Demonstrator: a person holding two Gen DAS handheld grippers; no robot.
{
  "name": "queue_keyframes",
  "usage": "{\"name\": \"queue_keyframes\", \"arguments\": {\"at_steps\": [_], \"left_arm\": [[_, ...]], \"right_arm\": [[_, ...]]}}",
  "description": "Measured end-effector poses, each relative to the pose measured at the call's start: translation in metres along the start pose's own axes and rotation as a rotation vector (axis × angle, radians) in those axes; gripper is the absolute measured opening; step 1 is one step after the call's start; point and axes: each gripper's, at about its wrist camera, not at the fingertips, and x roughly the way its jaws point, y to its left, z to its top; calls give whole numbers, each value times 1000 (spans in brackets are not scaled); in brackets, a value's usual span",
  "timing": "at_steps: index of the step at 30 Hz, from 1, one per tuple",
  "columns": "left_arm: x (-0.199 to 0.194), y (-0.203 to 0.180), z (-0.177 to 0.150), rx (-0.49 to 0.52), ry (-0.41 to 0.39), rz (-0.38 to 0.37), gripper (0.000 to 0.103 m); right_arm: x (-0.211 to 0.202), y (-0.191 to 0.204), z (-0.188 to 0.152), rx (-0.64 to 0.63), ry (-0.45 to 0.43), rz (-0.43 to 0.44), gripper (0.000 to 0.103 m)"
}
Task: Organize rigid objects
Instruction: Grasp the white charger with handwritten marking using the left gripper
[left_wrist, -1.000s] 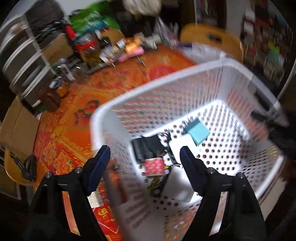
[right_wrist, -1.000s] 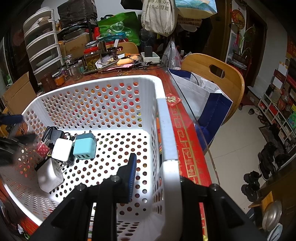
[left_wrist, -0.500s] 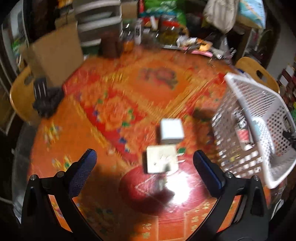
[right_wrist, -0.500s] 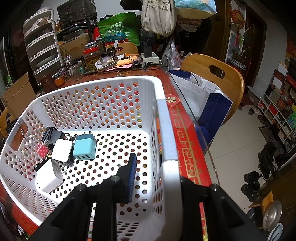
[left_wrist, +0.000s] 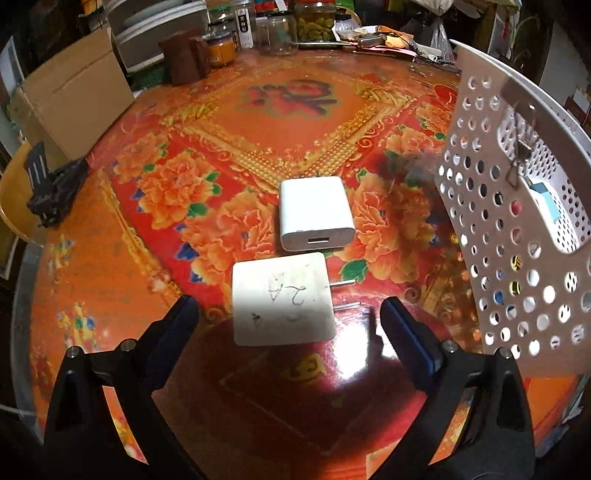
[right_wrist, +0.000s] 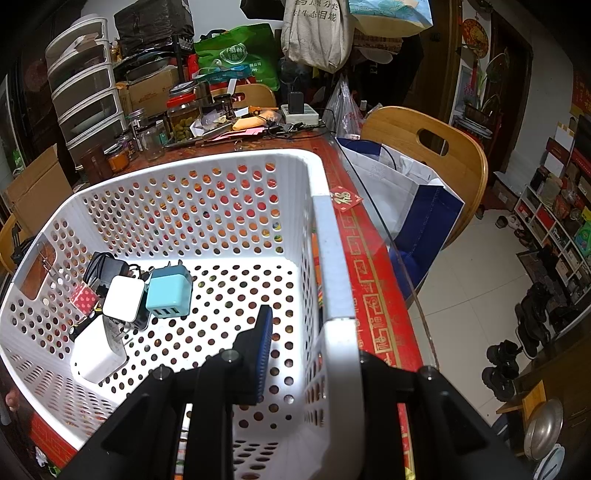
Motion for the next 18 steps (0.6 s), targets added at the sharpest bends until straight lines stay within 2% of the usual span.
{"name": "queue_keyframes", "arguments": {"at_steps": [5, 8, 11, 14, 17, 18], "left_arm": [[8, 6, 1, -31, 1, -26, 92], [8, 10, 1, -55, -7, -45, 81], [3, 10, 1, -52, -22, -48, 63], [0, 9, -2, -46, -29, -26, 63], [-9, 8, -5, -26, -62, 67, 63], [-14, 11, -5, -29, -82, 74, 63]], "right_arm": [[0, 0, 0, 0, 1, -1, 24], [0, 0, 0, 0, 0, 0, 24], [0, 0, 0, 1, 0, 1, 24], [0, 0, 0, 0, 0, 1, 24], [0, 0, 0, -1, 1, 0, 24], [0, 0, 0, 0, 1, -1, 24]]}}
